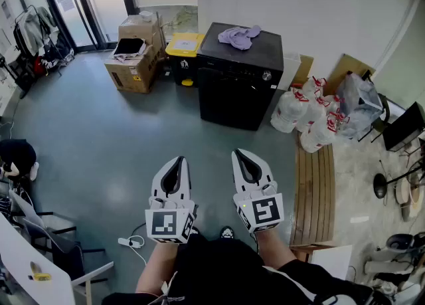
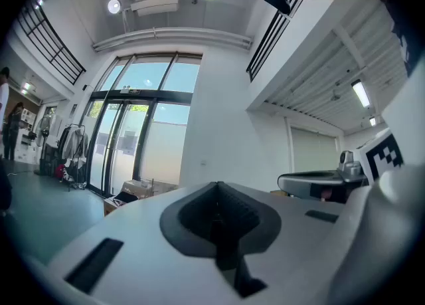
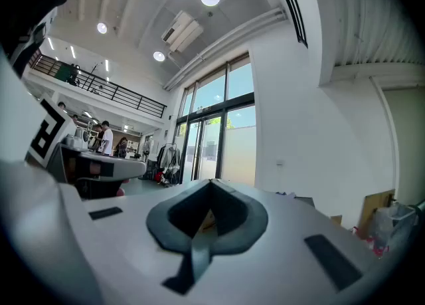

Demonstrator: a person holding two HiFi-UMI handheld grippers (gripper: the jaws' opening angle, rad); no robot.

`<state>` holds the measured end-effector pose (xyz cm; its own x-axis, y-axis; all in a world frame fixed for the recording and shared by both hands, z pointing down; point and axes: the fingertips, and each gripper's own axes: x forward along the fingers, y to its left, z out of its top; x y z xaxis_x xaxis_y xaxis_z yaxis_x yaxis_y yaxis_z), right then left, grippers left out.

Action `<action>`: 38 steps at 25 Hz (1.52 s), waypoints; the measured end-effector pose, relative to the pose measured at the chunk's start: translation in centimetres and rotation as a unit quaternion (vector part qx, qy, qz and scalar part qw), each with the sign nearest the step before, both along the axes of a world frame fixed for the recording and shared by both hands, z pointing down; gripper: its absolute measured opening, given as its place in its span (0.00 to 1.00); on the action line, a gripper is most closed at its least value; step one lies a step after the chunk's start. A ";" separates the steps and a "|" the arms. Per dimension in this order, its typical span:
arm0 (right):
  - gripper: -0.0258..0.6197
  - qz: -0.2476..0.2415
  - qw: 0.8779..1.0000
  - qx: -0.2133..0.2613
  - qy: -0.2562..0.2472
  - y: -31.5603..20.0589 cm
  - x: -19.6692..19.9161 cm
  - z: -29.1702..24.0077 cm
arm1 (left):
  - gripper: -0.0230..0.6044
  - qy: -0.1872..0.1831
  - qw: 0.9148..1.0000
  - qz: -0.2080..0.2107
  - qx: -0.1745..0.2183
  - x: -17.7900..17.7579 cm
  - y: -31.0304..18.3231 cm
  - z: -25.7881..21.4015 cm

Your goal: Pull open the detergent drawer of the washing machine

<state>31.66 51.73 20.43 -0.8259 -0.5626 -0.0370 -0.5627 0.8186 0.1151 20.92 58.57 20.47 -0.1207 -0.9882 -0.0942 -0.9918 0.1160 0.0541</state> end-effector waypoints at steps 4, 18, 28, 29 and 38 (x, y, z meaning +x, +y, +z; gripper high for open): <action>0.05 0.003 1.000 -0.008 0.005 0.2 -0.4 0.6 | 0.07 0.006 1.000 -0.005 -0.009 -1.0 0.3 0.3; 0.28 0.003 0.998 -0.049 0.041 1.4 -4.3 4.9 | 0.38 0.018 0.998 0.018 -0.056 -5.6 1.1 5.1; 0.47 0.035 0.994 -0.077 0.063 1.7 -6.8 7.7 | 0.50 0.045 0.996 0.056 -0.061 -10.4 1.0 7.0; 0.47 0.036 0.994 -0.081 0.065 1.6 -6.8 7.9 | 0.50 0.047 0.995 0.059 -0.062 -10.5 0.8 7.2; 0.48 0.043 0.992 -0.089 0.075 -2.6 -8.0 8.8 | 0.50 0.057 0.993 0.063 -0.081 -11.6 -3.2 9.0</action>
